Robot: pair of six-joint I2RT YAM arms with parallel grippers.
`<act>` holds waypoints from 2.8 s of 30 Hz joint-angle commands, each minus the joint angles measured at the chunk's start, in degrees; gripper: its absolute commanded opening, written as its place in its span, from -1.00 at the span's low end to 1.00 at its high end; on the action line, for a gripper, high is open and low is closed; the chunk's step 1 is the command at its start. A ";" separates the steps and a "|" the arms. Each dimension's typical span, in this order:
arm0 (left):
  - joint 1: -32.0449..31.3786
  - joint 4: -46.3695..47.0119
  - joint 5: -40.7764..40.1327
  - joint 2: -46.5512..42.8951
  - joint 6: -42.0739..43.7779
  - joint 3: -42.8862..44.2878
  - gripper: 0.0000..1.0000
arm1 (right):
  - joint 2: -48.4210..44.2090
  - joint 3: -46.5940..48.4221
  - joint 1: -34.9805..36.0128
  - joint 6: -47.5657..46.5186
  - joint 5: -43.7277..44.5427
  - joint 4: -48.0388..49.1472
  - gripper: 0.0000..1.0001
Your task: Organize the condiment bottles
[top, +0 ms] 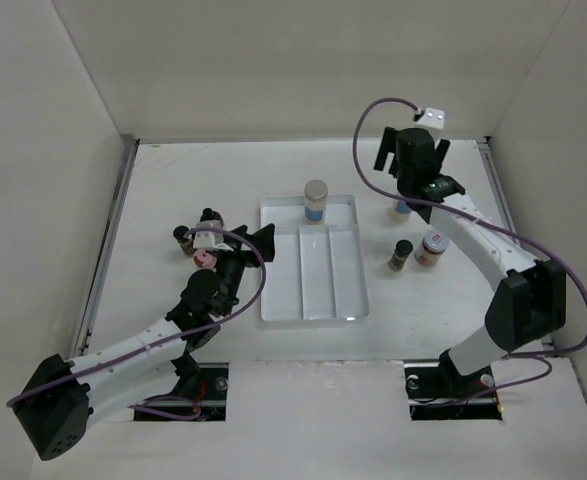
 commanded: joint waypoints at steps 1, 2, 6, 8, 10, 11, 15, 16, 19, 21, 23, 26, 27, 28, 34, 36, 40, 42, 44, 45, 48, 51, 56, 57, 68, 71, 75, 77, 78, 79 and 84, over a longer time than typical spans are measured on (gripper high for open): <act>-0.12 2.54 0.15 0.66 -0.34 0.08 0.43 | 3.77 -3.12 -4.14 -0.87 7.04 -0.27 1.00; -0.12 2.63 0.15 0.92 -0.43 0.08 0.44 | 4.73 -3.29 -4.93 -0.87 7.22 -0.27 1.00; -0.03 2.63 0.24 1.36 -0.43 0.08 0.44 | 8.25 -2.77 -7.04 -0.17 5.47 0.26 1.00; 0.05 2.72 0.33 1.62 -0.43 0.17 0.45 | 10.09 -1.80 -7.75 0.09 4.42 0.70 1.00; 0.05 2.98 0.33 1.89 -0.43 0.17 0.45 | 11.59 -0.75 -8.19 0.27 3.53 0.52 1.00; 0.05 2.98 0.33 1.89 -0.43 0.17 0.45 | 11.95 -0.74 -8.36 0.36 3.53 0.87 1.00; 0.23 2.98 0.41 1.71 -0.43 0.08 0.45 | 12.39 -0.65 -8.89 1.06 3.27 2.10 0.77; 0.23 2.98 0.41 1.71 -0.43 0.08 0.45 | 12.13 -1.09 -8.81 1.06 3.27 2.89 0.52; 0.23 3.16 0.41 2.24 -0.43 0.08 0.45 | 9.32 -3.63 -8.54 0.37 3.79 7.45 0.01; 0.23 3.42 0.41 2.50 -0.52 0.08 0.45 | 6.78 -5.22 -7.32 -0.52 3.79 10.10 -0.11; 0.23 3.42 0.50 2.50 -0.52 0.08 0.45 | 3.96 -5.93 -5.47 -1.05 3.71 10.89 -0.12; 0.23 3.42 0.50 2.59 -0.61 0.08 0.45 | 1.32 -6.02 -1.70 -1.31 3.18 11.16 -0.11; 0.23 3.51 0.50 2.68 -0.61 0.08 0.45 | 0.97 -5.84 -0.12 -1.31 2.83 11.42 -0.11; 0.23 3.51 0.50 2.77 -0.61 0.17 0.45 | 0.96 -5.41 1.29 -1.31 2.39 11.60 -0.11; 0.32 3.51 0.50 2.42 -0.61 -0.01 0.45 | 5.79 -0.75 6.83 -0.61 1.24 11.51 -0.09; 0.40 3.51 0.41 2.33 -0.61 -0.10 0.45 | 7.55 0.39 7.89 -0.61 1.24 11.34 -0.08; 0.49 3.42 0.41 2.15 -0.61 -0.10 0.45 | 9.75 1.10 8.51 0.18 1.07 11.25 -0.08; 0.49 3.42 0.41 2.06 -0.61 -0.18 0.45 | 10.89 1.02 8.60 0.71 1.07 11.16 -0.06; 0.49 3.33 0.50 1.89 -0.61 -0.18 0.45 | 11.51 0.31 8.60 1.24 1.24 11.25 -0.01; 0.49 3.33 0.50 1.89 -0.61 -0.18 0.45 | 11.77 -0.04 8.60 1.67 1.07 11.33 0.06; 0.49 3.42 0.50 1.89 -0.61 -0.27 0.45 | 12.83 -0.65 8.77 2.73 0.98 10.90 0.46; 0.49 3.42 0.50 1.98 -0.61 -0.27 0.45 | 12.13 -1.01 8.95 3.00 1.86 9.76 0.69; 0.32 3.42 0.50 2.15 -0.61 -0.18 0.45 | 6.08 -2.93 8.86 3.61 4.76 6.24 0.81; 0.32 3.42 0.50 2.15 -0.61 -0.18 0.45 | 3.97 -4.33 8.43 3.96 5.37 5.80 0.81; 0.05 3.42 0.50 2.07 -0.69 -0.27 0.45 | -20.82 -30.96 -5.19 14.25 11.37 4.47 0.90; 0.05 3.42 0.50 1.80 -0.87 -0.36 0.45 | -22.76 -32.12 -5.99 13.81 9.77 4.05 0.93; -0.21 3.24 0.50 1.54 -0.87 -0.36 0.45 | -21.98 -32.91 -8.10 14.42 10.74 -0.52 1.00; -0.21 3.16 0.50 1.27 -0.87 -0.36 0.45 | -21.54 -34.48 -9.06 15.47 11.26 -1.41 1.00; -0.21 3.16 0.50 1.27 -0.96 -0.45 0.45 | -21.36 -35.28 -9.59 15.91 11.09 -1.50 1.00; -0.21 3.16 0.50 1.27 -1.05 -0.45 0.45 | -21.01 -35.89 -10.12 16.26 10.91 -1.67 1.00; -0.47 3.24 0.68 1.54 -1.22 -0.45 0.45 | -17.76 -37.74 -10.39 18.55 8.81 -1.41 1.00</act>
